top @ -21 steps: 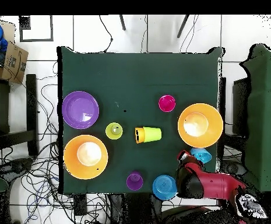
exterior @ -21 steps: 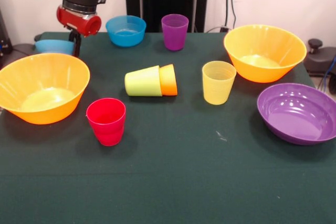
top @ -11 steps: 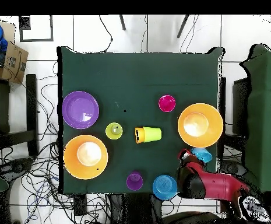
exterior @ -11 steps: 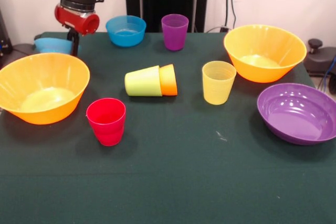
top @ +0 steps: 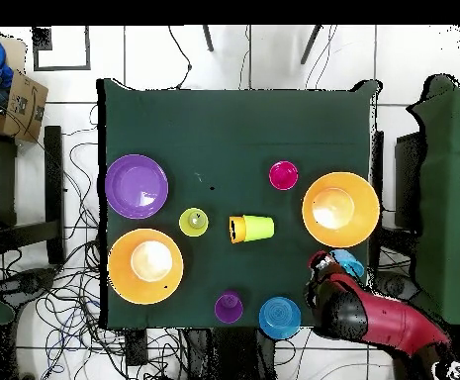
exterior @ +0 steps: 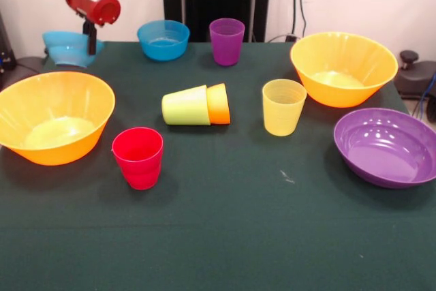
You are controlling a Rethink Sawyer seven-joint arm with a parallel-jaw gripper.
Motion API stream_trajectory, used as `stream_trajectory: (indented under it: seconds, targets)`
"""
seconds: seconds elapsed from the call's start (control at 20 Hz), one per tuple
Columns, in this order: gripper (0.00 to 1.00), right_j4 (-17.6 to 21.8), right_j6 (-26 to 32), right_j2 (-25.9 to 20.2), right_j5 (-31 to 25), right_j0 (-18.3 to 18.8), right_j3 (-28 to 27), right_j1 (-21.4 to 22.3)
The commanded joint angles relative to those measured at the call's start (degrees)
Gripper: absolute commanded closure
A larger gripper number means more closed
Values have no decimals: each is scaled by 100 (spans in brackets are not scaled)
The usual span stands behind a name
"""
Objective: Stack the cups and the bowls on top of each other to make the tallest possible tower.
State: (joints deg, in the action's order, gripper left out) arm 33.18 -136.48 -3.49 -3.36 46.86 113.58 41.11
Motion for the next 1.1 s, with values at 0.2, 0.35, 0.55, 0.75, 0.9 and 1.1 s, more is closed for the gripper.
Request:
stream_trajectory:
  seconds: [0.2,0.35,0.55,0.75,0.9,1.1]
  targets:
    - [100,-732,212,-1275,-1414,-193,306,467]
    - [100,-902,252,-1217,-1832,-383,351,765]
    - [100,-1019,288,-1259,-2031,-439,485,973]
    - [100,-1132,466,-1526,-2147,-276,492,943]
    - [100,-1344,659,-1862,-2462,-79,457,864]
    - [100,-1631,592,-1947,-2978,-123,343,899]
